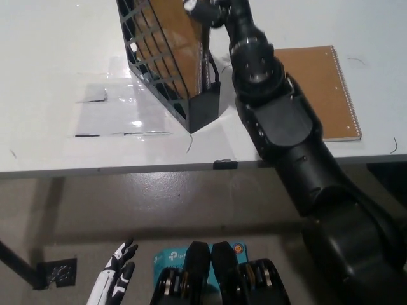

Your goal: Use the right hand to pick up a book from the book holder on the left side and put it on another book on the right side

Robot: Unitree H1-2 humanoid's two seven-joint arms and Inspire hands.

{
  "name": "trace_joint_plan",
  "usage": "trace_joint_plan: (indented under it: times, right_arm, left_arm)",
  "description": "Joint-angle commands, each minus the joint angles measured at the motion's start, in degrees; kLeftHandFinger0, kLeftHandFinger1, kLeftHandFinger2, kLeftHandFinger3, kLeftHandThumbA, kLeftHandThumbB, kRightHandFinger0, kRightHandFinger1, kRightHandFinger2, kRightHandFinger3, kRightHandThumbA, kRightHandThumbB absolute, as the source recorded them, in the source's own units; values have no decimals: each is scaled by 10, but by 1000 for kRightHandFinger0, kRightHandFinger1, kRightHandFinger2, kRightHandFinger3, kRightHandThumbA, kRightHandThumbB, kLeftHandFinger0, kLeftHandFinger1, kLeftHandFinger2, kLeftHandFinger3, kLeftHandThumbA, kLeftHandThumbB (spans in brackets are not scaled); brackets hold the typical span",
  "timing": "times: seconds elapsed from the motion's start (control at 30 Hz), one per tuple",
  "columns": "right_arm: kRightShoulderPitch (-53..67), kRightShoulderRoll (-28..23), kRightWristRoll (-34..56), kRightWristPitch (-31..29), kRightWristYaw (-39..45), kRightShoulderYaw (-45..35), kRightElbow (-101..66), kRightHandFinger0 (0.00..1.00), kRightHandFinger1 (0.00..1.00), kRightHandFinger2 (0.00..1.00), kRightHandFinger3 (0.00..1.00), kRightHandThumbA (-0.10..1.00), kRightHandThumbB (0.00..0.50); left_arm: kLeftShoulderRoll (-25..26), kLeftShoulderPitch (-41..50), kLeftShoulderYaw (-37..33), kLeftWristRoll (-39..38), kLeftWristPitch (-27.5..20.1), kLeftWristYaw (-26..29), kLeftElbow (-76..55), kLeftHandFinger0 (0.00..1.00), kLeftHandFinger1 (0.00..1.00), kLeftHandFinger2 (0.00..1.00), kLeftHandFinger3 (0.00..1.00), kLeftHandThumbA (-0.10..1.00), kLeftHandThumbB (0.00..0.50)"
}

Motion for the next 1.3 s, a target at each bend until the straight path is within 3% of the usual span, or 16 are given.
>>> trace_joint_plan:
  times: [0.0, 0.13, 0.33, 0.43, 0.5, 0.53, 0.57, 0.67, 0.83, 1.0, 1.27]
  right_arm:
    - [-124, -3, 23, -3, -6, -28, -84, 0, 381, 748, 824, -100, 106]
    - [-138, -7, 38, 0, 0, -45, -86, 3, 384, 758, 797, -100, 84]
    - [-150, -3, 71, 7, 8, -81, -80, 0, 399, 769, 753, -100, 95]
    - [-157, 14, 189, 20, 32, -170, -83, 1, 491, 822, 816, -100, 90]
    - [-165, 21, 257, 62, 28, -231, -94, 0, 490, 861, 825, -100, 90]
    - [-171, 22, 299, 93, 21, -267, -102, 0, 456, 857, 933, -100, 77]
    - [-181, 21, 362, 131, 10, -319, -109, 0, 317, 810, 1000, -100, 50]
    - [-185, 2, 442, 183, 29, -383, -121, 0, 209, 716, 1000, -100, 17]
    - [-178, -26, 488, 234, 49, -430, -143, 0, 182, 713, 1000, -100, 45]
    - [-155, -55, 537, 238, 39, -412, -165, 0, 166, 714, 1000, -100, 52]
    - [-113, -90, 615, 238, 1, -417, -181, 0, 231, 711, 1000, -100, 25]
  left_arm:
    - [6, 1, -3, 9, -22, 6, -11, 963, 965, 930, 969, 989, 65]
    - [5, 1, -4, 7, -22, 5, -12, 967, 970, 929, 968, 986, 66]
    - [2, 4, -5, 8, -22, 6, -14, 969, 962, 927, 970, 981, 43]
    - [3, 2, -5, 11, -21, 7, -17, 950, 951, 922, 969, 993, 57]
    - [3, 1, -4, 11, -18, 7, -19, 935, 944, 920, 968, 998, 60]
    - [4, 0, -4, 12, -24, 8, -18, 930, 939, 917, 965, 996, 49]
    - [5, 1, -3, 12, -22, 8, -18, 929, 936, 915, 963, 994, 47]
    - [4, 0, -3, 10, -22, 8, -15, 952, 930, 903, 953, 988, 34]
    - [4, -2, -2, 5, -26, 7, -8, 940, 924, 894, 945, 981, 44]
    - [3, 2, 1, 1, -29, 9, -3, 928, 921, 892, 942, 982, 48]
    - [1, 18, 1, 1, -26, 11, 3, 909, 916, 874, 935, 982, 78]
